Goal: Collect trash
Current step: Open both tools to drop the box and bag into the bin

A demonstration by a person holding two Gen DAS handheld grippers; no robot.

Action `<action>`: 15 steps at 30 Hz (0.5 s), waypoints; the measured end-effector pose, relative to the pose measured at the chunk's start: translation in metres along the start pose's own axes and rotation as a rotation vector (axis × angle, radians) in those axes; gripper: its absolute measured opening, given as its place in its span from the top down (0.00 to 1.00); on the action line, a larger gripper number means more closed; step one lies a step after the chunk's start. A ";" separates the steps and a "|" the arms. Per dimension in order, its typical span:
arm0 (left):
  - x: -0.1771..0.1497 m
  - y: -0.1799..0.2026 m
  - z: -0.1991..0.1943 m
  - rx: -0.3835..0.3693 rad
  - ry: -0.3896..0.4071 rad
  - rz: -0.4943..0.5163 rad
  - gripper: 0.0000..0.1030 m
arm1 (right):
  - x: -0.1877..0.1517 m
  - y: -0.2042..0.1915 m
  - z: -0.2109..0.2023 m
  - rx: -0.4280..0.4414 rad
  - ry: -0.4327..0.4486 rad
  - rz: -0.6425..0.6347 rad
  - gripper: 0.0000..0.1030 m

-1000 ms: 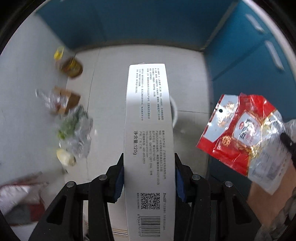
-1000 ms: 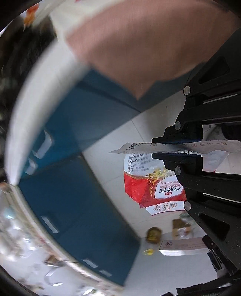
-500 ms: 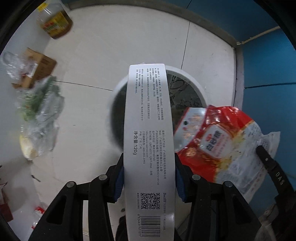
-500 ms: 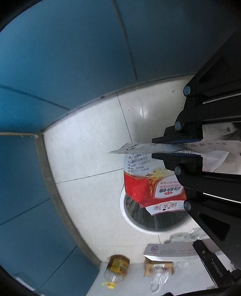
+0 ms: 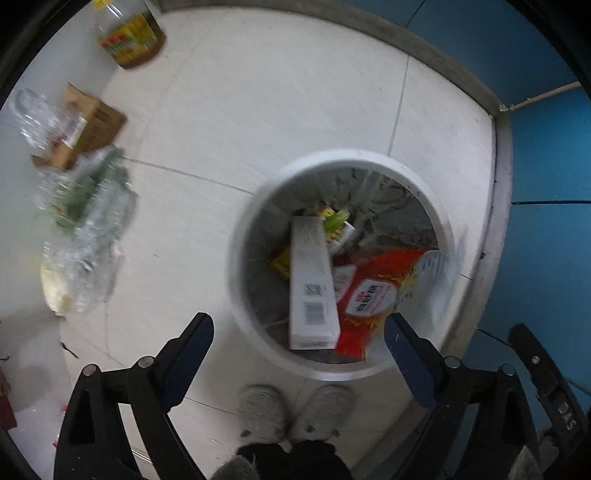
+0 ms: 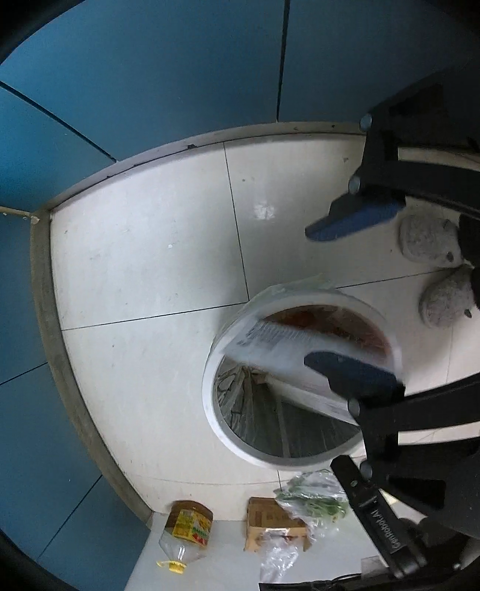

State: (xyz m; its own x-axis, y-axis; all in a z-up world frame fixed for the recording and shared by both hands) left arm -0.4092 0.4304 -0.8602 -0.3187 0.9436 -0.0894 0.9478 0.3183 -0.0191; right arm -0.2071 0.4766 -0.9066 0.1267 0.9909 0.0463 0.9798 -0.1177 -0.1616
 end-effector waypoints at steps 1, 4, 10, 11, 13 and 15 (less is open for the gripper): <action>-0.001 -0.003 -0.007 0.025 0.024 0.003 0.08 | -0.002 -0.001 -0.005 -0.009 0.005 -0.027 0.18; -0.011 -0.012 -0.030 0.073 0.092 -0.001 0.08 | -0.007 -0.005 -0.027 -0.026 0.019 -0.114 0.04; -0.035 -0.020 -0.099 0.105 0.243 -0.016 0.00 | -0.028 -0.021 -0.081 -0.041 0.084 -0.232 0.00; -0.039 -0.021 -0.116 0.113 0.278 -0.020 0.00 | -0.032 -0.021 -0.092 -0.036 0.093 -0.239 0.00; -0.047 -0.023 -0.144 0.107 0.314 -0.028 0.00 | -0.037 -0.024 -0.120 -0.039 0.122 -0.255 0.00; -0.058 -0.026 -0.174 0.089 0.342 -0.037 0.00 | -0.044 -0.030 -0.146 -0.033 0.145 -0.263 0.00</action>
State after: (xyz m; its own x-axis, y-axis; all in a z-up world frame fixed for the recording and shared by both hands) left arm -0.4167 0.3830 -0.6815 -0.3236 0.9123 0.2509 0.9279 0.3578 -0.1044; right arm -0.2198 0.4269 -0.7602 -0.1132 0.9683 0.2228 0.9862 0.1368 -0.0935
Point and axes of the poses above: each gripper's, at about its wrist camera, not at the fingertips, and z roughly the way its jaws point, y to its right, x to its top, the point moved 8 cm from there along z, roughly the way its jaws point, and after that the axes turned 4 degrees about x, right-handed, at the moved point
